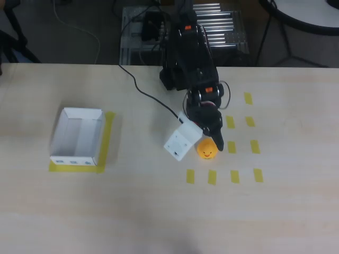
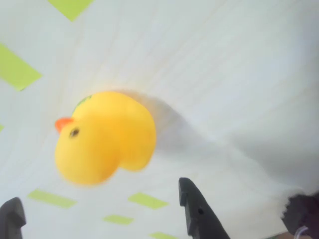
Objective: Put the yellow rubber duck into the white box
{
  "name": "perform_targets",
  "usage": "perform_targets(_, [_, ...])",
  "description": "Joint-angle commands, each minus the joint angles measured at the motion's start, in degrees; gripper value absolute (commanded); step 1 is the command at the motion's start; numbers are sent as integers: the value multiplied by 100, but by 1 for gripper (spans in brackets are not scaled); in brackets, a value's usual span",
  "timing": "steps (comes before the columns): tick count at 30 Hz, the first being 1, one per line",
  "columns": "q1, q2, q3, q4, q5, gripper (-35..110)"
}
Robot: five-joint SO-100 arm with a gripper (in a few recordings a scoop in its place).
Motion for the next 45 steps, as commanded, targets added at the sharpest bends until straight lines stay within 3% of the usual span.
perform_targets(1, [-123, -193, -633, -246, 26, 42])
perform_targets(14, [-18, -686, -958, -519, 26, 38])
perform_targets(16, [-18, -747, -958, -562, 26, 32])
perform_targets(19, [-44, -826, -1011, -624, 53, 2])
perform_targets(30, [290, 149, -1687, 114, 334, 0])
perform_targets(37, [1907, 2707, -2013, 475, 729, 0])
perform_targets(45, [5563, 5054, -123, -1151, 1301, 0])
